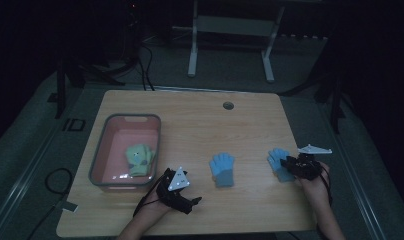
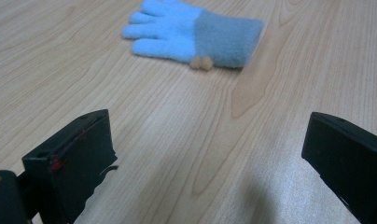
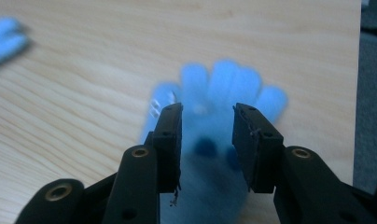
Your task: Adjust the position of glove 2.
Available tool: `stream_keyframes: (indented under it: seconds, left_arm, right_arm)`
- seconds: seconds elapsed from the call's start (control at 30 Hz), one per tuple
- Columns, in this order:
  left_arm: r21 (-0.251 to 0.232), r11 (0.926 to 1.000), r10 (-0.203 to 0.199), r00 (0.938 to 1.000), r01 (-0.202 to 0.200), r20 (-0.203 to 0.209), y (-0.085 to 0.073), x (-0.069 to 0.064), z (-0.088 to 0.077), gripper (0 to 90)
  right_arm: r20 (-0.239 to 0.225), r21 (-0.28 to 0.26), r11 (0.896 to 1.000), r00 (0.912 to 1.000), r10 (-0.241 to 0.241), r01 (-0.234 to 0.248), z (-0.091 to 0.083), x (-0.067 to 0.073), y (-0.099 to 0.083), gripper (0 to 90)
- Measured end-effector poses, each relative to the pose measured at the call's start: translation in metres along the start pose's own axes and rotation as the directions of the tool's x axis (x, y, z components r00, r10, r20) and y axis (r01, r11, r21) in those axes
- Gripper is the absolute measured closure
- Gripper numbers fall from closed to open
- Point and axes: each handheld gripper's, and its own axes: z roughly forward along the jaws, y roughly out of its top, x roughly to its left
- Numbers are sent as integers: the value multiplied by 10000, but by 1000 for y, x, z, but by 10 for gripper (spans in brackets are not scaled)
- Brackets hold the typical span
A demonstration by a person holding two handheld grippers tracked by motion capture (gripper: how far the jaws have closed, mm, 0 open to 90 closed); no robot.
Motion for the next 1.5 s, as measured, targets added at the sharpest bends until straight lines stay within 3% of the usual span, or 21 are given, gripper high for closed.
stream_keyframes:
  seconds: [0.17, 0.23, 0.3, 0.47, 0.53, 0.63, 0.77, 0.93, 1.03, 1.23, 1.5]
  left_arm:
    - [-4, 10000, -10, 10000, 10, 8, 0, 0, 1, 26]
    - [22, 10000, 36, 10000, -36, -2, -1, 1, 1, 26]
    - [42, 10000, 53, 10000, -53, 1, -1, 0, 1, 26]
    - [65, 10000, 54, 10000, -54, 42, 0, 0, 1, 26]
    - [22, 10000, 9, 10000, -9, 58, -1, 0, 1, 26]
    - [32, 10000, 3, 10000, -3, 19, -1, 0, 1, 26]
    - [45, 10000, 13, 10000, -13, -3, 0, 0, 1, 26]
    - [74, 9999, 68, 10000, -68, -11, 0, 0, 1, 26]
    - [64, 10000, 69, 10000, -69, -21, 0, 0, 1, 26]
    - [56, 9999, 141, 9999, -141, -34, 0, -1, 0, 26]
    - [62, 9999, 128, 9999, -128, 4, 0, -2, 1, 26]
  right_arm:
    - [291, 253, 9994, 9993, -232, 225, 9, 0, -10, 619]
    - [543, 302, 9985, 9974, -467, 451, 8, 6, -11, 699]
    - [505, 314, 9986, 9978, -432, 416, 8, 10, -11, 783]
    - [1025, 312, 9994, 9945, -207, 176, 9, 18, -10, 828]
    - [823, 225, 9982, 9952, 533, -553, 7, 18, -8, 836]
    - [656, -23, 9959, 9938, 899, -900, 0, 27, 0, 843]
    - [577, -328, 9970, 9958, 717, -699, -11, 44, 14, 849]
    - [-6, -734, 9933, 9960, 892, -890, -26, 66, 29, 850]
    - [-222, -815, 9943, 9975, 669, -685, -29, 83, 33, 852]
    - [-471, -503, 9974, 9977, 495, -519, -12, 108, 29, 853]
    - [-398, 153, 9985, 9978, 530, -524, 18, 113, 21, 850]
